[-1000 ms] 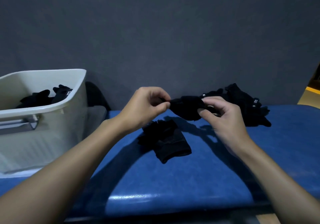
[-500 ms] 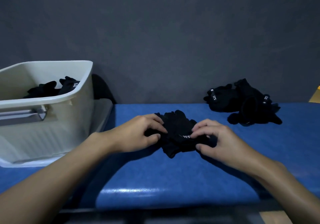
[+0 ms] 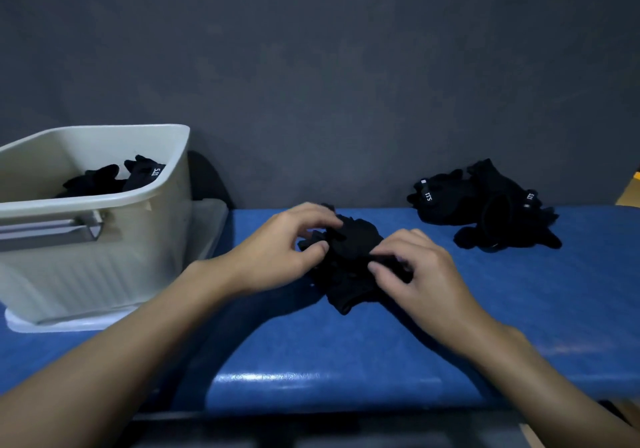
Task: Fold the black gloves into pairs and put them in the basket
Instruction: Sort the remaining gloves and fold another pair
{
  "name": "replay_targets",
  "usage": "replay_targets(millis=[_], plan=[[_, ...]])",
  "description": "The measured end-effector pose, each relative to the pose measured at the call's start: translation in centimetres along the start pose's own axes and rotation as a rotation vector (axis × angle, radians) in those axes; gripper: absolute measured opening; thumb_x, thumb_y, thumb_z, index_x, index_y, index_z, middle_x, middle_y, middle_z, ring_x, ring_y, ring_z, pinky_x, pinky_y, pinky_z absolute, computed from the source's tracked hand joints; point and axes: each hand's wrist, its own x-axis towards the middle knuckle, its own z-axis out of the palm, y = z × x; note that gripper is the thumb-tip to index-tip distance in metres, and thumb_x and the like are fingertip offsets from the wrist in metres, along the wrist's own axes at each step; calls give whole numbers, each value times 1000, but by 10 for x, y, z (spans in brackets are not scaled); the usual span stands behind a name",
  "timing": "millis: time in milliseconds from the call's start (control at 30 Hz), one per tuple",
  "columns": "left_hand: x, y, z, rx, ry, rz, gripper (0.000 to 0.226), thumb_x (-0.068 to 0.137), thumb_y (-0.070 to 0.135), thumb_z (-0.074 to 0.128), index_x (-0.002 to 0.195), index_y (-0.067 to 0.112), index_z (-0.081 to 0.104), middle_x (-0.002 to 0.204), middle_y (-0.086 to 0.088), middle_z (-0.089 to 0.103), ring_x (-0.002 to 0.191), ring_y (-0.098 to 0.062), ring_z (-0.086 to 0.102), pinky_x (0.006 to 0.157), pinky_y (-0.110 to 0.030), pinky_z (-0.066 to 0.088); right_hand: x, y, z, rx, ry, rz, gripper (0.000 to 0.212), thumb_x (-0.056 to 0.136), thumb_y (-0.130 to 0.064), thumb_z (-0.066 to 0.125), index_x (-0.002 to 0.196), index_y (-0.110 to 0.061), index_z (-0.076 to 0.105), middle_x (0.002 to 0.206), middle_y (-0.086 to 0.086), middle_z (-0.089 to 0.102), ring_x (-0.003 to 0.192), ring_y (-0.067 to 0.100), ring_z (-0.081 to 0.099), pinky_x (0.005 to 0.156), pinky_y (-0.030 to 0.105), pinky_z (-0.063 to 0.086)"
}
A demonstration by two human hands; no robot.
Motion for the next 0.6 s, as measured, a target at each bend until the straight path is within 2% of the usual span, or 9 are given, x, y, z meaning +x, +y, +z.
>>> replay_targets(millis=[67, 167, 233, 300, 400, 500, 600], plan=[[3, 7, 3, -90, 28, 7, 39, 88, 19, 55, 126, 24, 63, 143, 7, 49, 128, -2, 53, 108, -29, 45, 3, -1, -5, 91, 127, 100, 12, 84, -6, 71, 84, -18, 70, 78, -7, 60, 69, 8, 53, 65, 17, 39], [7, 13, 9, -110, 63, 7, 38, 94, 10, 59, 129, 25, 59, 149, 9, 40, 125, -1, 54, 102, -27, 48, 7, -3, -19, 287, 258, 306, 22, 87, -5, 70, 81, -26, 67, 71, 3, 64, 59, 16, 52, 55, 25, 44], [9, 16, 15, -39, 104, 26, 35, 95, 9, 59, 127, 23, 60, 140, 11, 45, 118, -4, 56, 93, -25, 51, 7, -2, -28, 380, 319, 399, 15, 89, -6, 67, 82, -19, 69, 65, 0, 63, 55, 5, 52, 50, 18, 43], [10, 18, 21, 52, 109, 66, 30, 94, 13, 59, 122, 21, 63, 123, 9, 54, 108, -6, 57, 87, -23, 49, 6, -1, -36, 491, 384, 498, 8, 91, -5, 65, 85, -7, 69, 65, -1, 61, 54, 2, 53, 51, 15, 44], [12, 23, 32, 157, 24, 66, 27, 95, 19, 57, 121, 21, 64, 113, 10, 62, 105, -2, 59, 93, -25, 47, 2, 6, -44, 650, 454, 699, 7, 93, -6, 62, 89, -2, 65, 64, 4, 57, 51, 7, 52, 50, 20, 49], [14, 27, 47, 299, -91, 28, 36, 96, 39, 50, 129, 29, 57, 123, 15, 58, 116, -6, 54, 103, -39, 43, -4, 12, -49, 732, 446, 881, 6, 94, -3, 59, 99, -2, 57, 74, 11, 55, 51, 14, 56, 53, 28, 58], [15, 29, 58, 434, -228, -39, 45, 96, 53, 46, 139, 40, 47, 136, 16, 49, 129, -8, 44, 108, -44, 34, -12, 21, -55, 700, 344, 1010, 26, 92, -6, 62, 113, -7, 47, 85, 19, 55, 49, 17, 60, 56, 37, 61]])
